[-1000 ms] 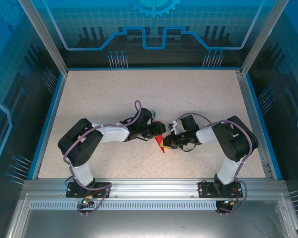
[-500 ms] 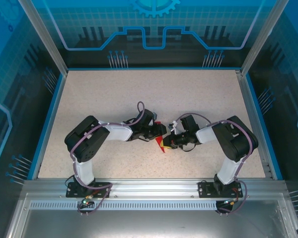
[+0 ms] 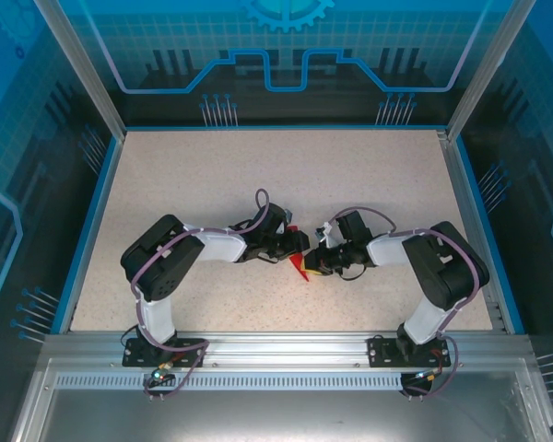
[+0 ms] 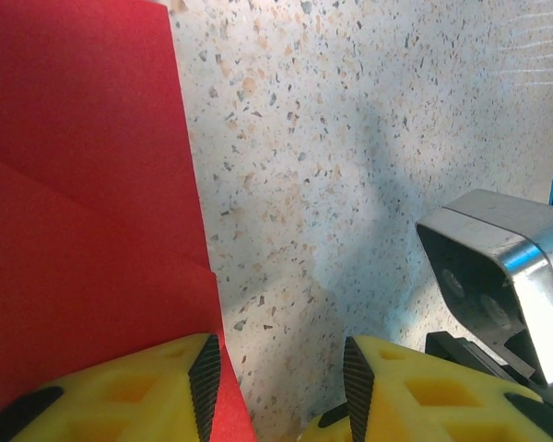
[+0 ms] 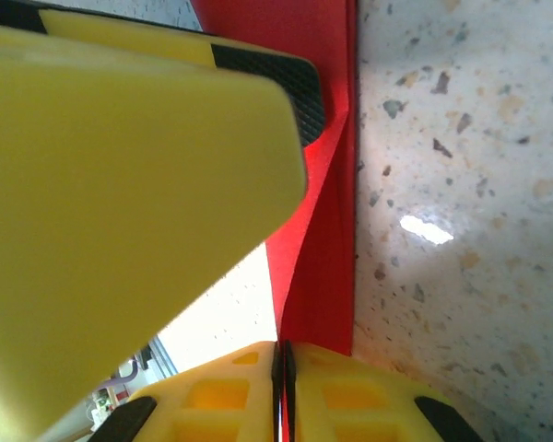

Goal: Fold a paper plane with a square sheet of paper (pick it up from the middle)
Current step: Fold the wing for the fifth time at the center of the table.

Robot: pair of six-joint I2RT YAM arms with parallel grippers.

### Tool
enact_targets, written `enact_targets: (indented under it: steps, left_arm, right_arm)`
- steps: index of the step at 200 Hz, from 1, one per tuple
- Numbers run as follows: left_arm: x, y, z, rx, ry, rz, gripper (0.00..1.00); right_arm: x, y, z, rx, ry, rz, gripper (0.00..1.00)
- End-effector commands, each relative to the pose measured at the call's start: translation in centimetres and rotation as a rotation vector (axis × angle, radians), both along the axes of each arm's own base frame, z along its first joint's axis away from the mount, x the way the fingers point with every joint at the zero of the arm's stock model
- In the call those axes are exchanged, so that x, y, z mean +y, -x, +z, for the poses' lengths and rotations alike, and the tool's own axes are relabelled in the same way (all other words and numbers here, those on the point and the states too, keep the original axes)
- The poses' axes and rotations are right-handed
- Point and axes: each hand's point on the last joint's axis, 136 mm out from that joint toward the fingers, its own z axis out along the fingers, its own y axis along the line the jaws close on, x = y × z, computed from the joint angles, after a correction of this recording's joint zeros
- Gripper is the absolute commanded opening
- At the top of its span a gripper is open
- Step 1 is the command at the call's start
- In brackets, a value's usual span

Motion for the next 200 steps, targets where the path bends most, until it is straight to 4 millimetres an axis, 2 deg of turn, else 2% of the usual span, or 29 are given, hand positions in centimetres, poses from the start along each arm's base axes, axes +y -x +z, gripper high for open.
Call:
enact_targets:
  steps: [1, 17, 63, 119, 141, 157, 200]
  left_arm:
    - [0.7, 1.4, -2.1, 0.044, -0.06, -0.035, 0.44]
    - [0.7, 1.3, -1.9, 0.039, -0.06, -0.036, 0.44]
    - [0.7, 1.4, -1.9, 0.041, -0.062, -0.039, 0.44]
    - [0.8, 1.4, -2.0, 0.054, -0.069, -0.026, 0.43]
    - [0.9, 1.4, -2.0, 0.059, -0.075, -0.022, 0.43]
    - [0.9, 1.4, -2.1, 0.061, -0.08, -0.023, 0.43]
    - [0.9, 1.4, -2.1, 0.062, -0.081, -0.026, 0.43]
  right_arm:
    - [0.0, 0.5, 0.5, -0.003, 0.013, 0.022, 0.13]
    - [-0.1, 0.7, 0.5, -0.001, 0.025, 0.023, 0.14]
    - [-0.2, 1.3, 0.0, 0.007, 0.046, 0.048, 0.04]
    - [-1.0, 3.6, -3.1, 0.082, 0.169, 0.097, 0.01]
    - [-1.8, 3.9, -3.8, 0.089, 0.211, 0.078, 0.01]
    - [-1.9, 3.8, -3.7, 0.086, 0.216, 0.073, 0.02]
    - [-0.9, 3.7, -1.5, 0.034, 0.15, 0.097, 0.1]
